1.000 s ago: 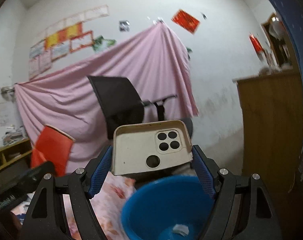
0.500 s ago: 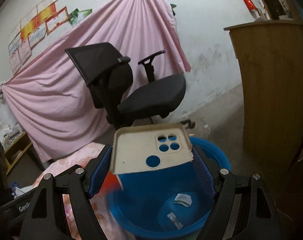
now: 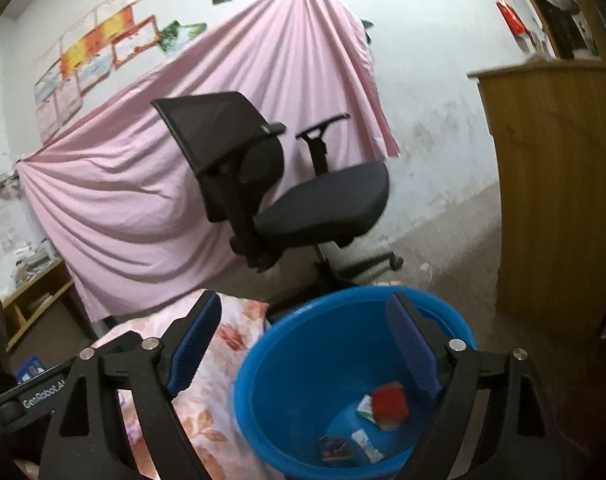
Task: Collect trash
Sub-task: 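Move both tools back toward the remaining trash on the bed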
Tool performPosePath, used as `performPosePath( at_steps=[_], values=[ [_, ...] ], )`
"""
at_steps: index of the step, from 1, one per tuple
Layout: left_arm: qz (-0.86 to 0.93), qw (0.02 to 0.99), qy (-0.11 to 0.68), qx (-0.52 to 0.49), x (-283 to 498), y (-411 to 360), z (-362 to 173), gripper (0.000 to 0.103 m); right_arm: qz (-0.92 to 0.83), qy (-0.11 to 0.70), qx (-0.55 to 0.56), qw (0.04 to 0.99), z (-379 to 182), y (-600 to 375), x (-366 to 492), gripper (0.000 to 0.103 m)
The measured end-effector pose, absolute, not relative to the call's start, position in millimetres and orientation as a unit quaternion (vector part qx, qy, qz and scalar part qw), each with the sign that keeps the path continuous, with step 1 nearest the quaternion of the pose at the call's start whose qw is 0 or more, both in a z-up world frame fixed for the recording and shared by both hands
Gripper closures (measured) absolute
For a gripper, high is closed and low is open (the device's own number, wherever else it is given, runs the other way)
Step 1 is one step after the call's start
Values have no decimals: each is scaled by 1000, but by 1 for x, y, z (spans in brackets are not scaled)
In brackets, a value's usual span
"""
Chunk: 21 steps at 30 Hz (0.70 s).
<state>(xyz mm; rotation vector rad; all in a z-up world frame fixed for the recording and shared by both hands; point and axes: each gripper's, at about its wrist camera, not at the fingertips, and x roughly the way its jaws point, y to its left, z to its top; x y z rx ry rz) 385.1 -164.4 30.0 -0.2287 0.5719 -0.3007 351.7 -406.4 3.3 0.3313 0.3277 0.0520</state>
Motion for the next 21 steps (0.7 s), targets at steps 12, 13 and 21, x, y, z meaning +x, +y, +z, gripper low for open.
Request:
performPosePath(
  at_steps=[12, 13, 21],
  values=[
    [-73, 977, 165, -118, 331, -89, 60, 1, 71, 48, 131, 988, 37, -356, 317, 0],
    [-64, 979, 152, -119, 326, -83, 61, 1, 73, 42, 128, 988, 39, -352, 316, 0],
    [14, 991, 78, -109, 278, -19, 62, 1, 110, -6, 89, 990, 49, -301, 299, 0]
  ],
)
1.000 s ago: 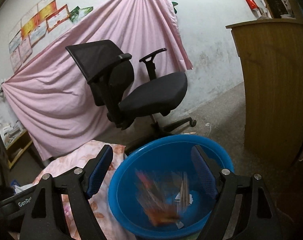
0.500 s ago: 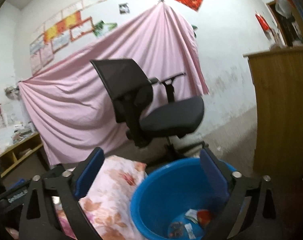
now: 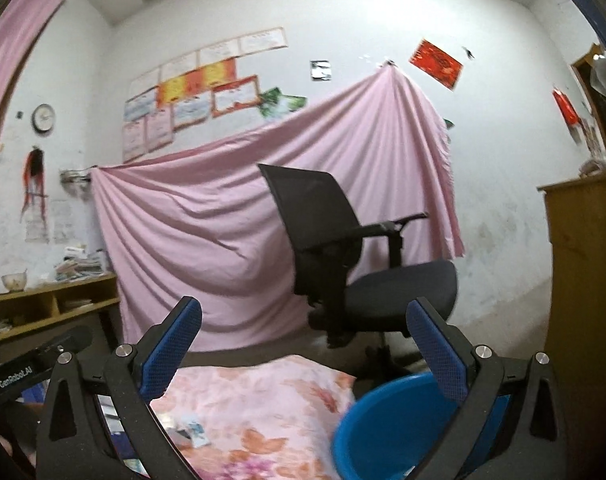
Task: Collect trash
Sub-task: 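Move both tools back toward the remaining trash on the bed, then grasp the grey cloth with the left tool while the right tool grasps the white sachet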
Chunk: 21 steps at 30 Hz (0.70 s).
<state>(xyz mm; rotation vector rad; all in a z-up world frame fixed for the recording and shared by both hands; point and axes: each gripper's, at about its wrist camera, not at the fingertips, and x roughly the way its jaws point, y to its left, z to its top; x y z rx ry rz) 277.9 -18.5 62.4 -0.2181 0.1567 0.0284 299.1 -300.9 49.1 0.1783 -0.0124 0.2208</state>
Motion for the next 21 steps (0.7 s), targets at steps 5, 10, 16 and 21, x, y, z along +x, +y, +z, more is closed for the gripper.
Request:
performPosePath(
  at_steps=[5, 10, 16, 21],
  values=[
    [54, 991, 63, -102, 256, 17, 53, 1, 134, -11, 80, 988, 51, -274, 296, 0],
    [78, 988, 74, -109, 247, 47, 35, 1, 155, 2, 56, 986, 46, -246, 300, 0],
    [99, 982, 102, -124, 247, 74, 8, 1, 168, 38, 17, 985, 33, -215, 308, 0],
    [84, 976, 150, -134, 261, 85, -8, 1, 151, 82, -12, 985, 22, -198, 327, 0]
  ],
)
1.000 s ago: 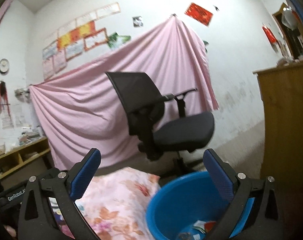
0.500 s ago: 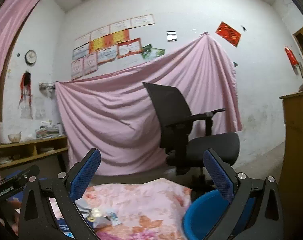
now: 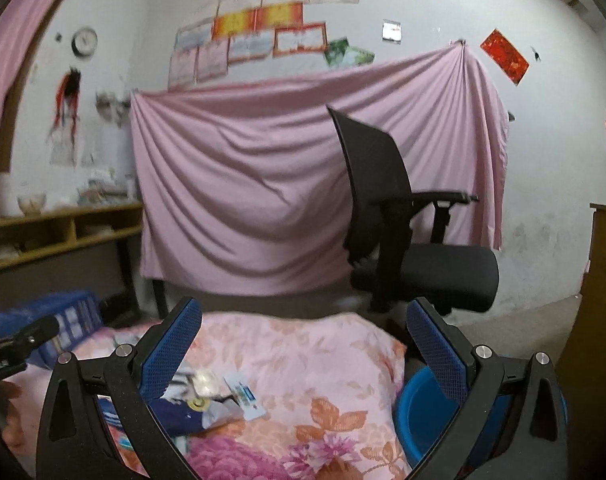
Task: Collect trash
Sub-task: 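Grasp the grey cloth with the left tool while the right tool grasps the white sachet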
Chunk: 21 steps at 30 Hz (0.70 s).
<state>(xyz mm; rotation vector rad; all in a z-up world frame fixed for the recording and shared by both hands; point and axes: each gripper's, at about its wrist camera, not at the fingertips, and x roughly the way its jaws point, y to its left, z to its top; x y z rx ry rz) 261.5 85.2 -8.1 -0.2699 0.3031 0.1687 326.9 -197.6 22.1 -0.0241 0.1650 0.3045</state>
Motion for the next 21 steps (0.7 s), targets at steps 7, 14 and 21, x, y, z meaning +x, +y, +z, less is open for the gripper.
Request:
performPosePath(
  at_steps=[7, 14, 21],
  values=[
    [33, 962, 214, -165, 292, 97, -19, 2, 158, 173, -17, 972, 1, -185, 368, 0],
    [-16, 950, 241, -196, 311, 103, -22, 13, 170, 253, -49, 951, -20, -169, 392, 8],
    [-59, 934, 275, -219, 336, 104, -25, 47, 184, 358, -68, 913, -46, -155, 424, 32]
  ],
)
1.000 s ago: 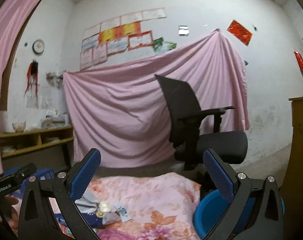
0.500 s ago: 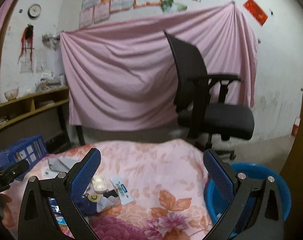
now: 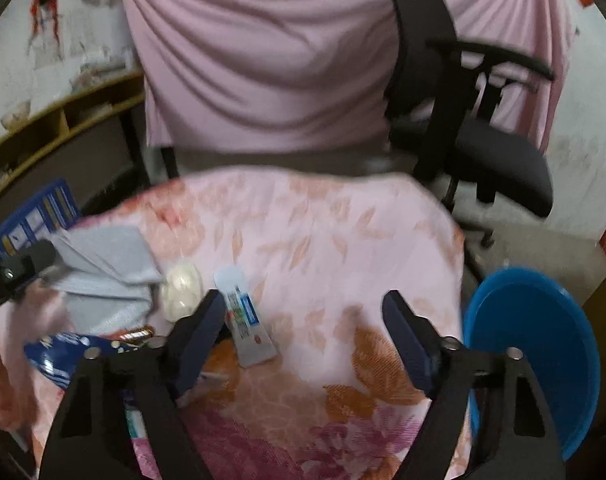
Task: Collect trash
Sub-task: 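Grasp the grey cloth with the left tool while the right tool grasps the white sachet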
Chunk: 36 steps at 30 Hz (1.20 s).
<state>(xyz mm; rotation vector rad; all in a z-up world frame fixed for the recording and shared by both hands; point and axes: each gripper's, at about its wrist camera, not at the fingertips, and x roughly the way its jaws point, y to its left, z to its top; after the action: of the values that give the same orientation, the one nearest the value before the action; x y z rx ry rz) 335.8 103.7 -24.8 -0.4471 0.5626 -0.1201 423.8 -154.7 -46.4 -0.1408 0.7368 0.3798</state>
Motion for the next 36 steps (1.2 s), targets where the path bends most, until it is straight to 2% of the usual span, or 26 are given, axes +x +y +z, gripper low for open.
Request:
performPosePath(
  at_steps=[4, 10, 22, 24, 26, 36],
  values=[
    [-72, 927, 297, -219, 344, 101, -29, 67, 199, 395, -54, 895, -56, -156, 434, 37],
    [-80, 920, 315, -220, 347, 100, -30, 85, 219, 404, -86, 884, -62, -140, 430, 40],
    [-69, 919, 320, -218, 348, 98, -32, 99, 240, 419, -90, 871, -66, -134, 431, 53],
    [-57, 922, 316, -218, 346, 99, -31, 100, 229, 420, -84, 874, -66, -137, 432, 65],
    [-44, 924, 311, -220, 345, 102, -30, 101, 226, 422, -74, 875, -66, -142, 433, 71],
    [-7, 923, 300, -240, 337, 118, -33, 101, 228, 418, -120, 871, -68, -127, 428, 70]
  ],
)
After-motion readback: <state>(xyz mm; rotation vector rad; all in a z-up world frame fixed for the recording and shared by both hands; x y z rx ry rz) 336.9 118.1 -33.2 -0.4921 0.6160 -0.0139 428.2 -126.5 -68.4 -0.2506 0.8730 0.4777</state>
